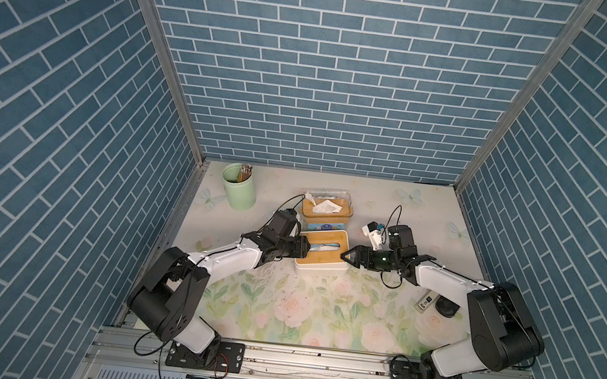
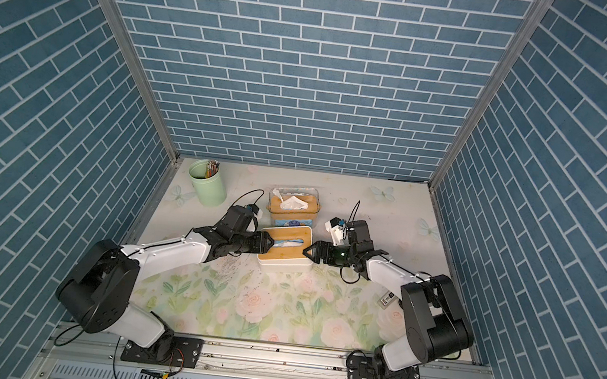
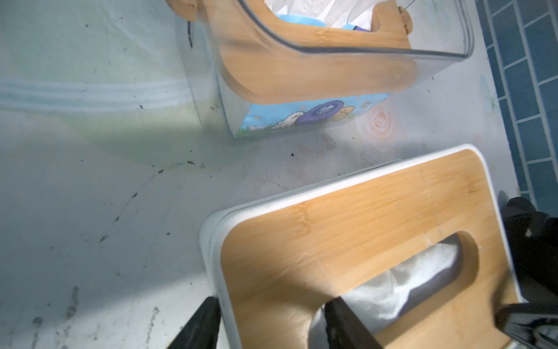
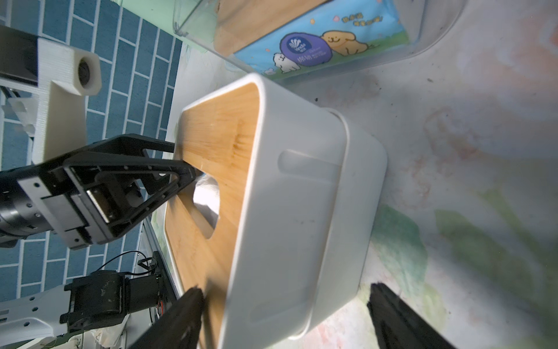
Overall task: Put the tissue paper into the tissue box
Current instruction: Close the box lid on the tissue box.
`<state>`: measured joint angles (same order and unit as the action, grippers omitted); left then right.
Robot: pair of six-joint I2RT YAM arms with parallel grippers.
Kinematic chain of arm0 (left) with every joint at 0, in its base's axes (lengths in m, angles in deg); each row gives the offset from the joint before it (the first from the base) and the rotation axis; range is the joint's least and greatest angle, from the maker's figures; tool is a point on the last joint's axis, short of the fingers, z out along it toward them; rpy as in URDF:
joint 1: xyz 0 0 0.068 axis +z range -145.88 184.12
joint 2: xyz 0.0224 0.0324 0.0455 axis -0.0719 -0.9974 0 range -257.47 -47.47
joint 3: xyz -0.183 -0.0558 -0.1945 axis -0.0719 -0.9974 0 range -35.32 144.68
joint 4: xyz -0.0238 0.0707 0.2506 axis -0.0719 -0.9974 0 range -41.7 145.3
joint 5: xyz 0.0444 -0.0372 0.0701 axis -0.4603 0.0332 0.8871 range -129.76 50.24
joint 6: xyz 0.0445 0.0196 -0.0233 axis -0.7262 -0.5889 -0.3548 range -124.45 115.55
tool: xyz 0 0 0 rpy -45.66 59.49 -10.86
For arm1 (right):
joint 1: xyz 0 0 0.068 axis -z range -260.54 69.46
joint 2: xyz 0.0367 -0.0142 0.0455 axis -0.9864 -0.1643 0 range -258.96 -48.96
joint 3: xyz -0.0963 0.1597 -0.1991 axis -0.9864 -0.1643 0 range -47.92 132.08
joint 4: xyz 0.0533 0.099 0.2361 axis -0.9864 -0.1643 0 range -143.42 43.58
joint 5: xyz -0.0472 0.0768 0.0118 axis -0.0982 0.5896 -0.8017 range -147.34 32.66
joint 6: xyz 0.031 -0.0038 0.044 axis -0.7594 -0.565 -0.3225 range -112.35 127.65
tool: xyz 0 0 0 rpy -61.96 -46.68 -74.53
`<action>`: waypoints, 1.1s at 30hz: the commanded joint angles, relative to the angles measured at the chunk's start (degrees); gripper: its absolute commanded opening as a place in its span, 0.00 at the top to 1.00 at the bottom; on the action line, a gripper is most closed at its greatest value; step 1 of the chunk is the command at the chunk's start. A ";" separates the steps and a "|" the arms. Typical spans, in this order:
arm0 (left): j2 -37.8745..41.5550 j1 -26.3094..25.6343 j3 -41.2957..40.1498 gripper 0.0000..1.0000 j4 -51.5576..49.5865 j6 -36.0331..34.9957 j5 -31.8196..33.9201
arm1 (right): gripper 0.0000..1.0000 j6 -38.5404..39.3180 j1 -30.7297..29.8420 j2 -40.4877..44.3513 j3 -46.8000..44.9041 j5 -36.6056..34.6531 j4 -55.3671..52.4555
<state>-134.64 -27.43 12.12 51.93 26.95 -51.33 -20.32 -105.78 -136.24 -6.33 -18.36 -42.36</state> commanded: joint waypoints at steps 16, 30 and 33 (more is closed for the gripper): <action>-2.53 -0.49 5.45 0.73 -11.12 -3.79 6.41 | 0.10 5.67 3.26 0.40 0.88 -3.67 -2.38; -3.94 -0.87 6.16 0.83 -12.31 -4.47 8.24 | 0.19 7.69 4.63 -1.79 0.69 -9.98 -2.12; -4.10 -0.96 6.22 0.83 -12.10 -4.46 8.24 | 0.21 7.51 4.67 -2.11 0.56 -9.54 -1.77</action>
<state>-136.68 -28.43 18.72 43.36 24.79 -46.74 -15.83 -101.80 -136.02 -5.11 -22.06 -41.03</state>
